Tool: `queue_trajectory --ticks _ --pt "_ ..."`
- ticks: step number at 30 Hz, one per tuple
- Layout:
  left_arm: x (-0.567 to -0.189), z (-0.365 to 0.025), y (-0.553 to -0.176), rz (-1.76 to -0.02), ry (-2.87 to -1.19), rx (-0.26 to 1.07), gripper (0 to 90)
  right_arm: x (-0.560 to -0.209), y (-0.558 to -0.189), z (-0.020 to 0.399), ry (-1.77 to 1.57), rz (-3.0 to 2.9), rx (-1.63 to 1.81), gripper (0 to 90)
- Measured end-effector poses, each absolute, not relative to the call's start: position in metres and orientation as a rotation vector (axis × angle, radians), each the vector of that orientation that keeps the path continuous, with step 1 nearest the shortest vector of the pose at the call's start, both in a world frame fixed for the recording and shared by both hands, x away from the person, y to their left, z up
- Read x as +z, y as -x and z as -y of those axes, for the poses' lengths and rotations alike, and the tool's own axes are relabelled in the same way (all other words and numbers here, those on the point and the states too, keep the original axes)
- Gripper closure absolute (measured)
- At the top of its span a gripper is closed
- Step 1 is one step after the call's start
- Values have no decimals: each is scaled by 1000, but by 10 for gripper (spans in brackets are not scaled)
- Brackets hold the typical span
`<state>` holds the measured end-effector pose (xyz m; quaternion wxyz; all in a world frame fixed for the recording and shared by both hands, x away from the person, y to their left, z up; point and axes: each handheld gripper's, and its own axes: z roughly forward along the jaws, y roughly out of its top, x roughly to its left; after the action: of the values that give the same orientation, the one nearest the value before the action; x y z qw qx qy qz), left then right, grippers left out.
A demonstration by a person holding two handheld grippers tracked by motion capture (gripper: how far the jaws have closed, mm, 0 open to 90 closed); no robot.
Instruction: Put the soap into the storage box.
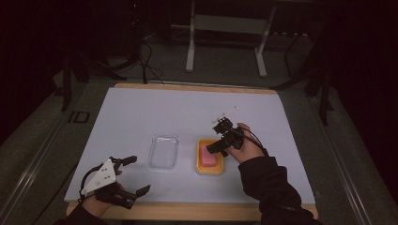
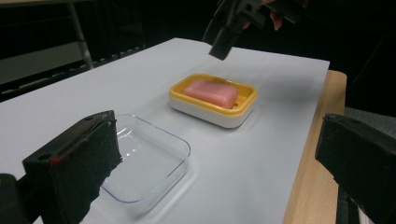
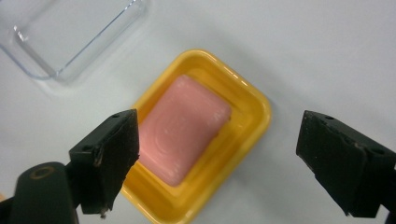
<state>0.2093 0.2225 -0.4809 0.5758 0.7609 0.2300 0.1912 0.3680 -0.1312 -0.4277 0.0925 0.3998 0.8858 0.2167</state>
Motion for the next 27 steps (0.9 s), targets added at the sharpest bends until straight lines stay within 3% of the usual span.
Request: queue_trajectory --ticks 12,27 --pt "-482 -225 -206 -557 -1785 450 2 -436 -341 172 -975 -2603 792 136" --pt "-483 -226 -205 -572 -1785 456 2 -456 -305 224 -972 -2518 933 134"
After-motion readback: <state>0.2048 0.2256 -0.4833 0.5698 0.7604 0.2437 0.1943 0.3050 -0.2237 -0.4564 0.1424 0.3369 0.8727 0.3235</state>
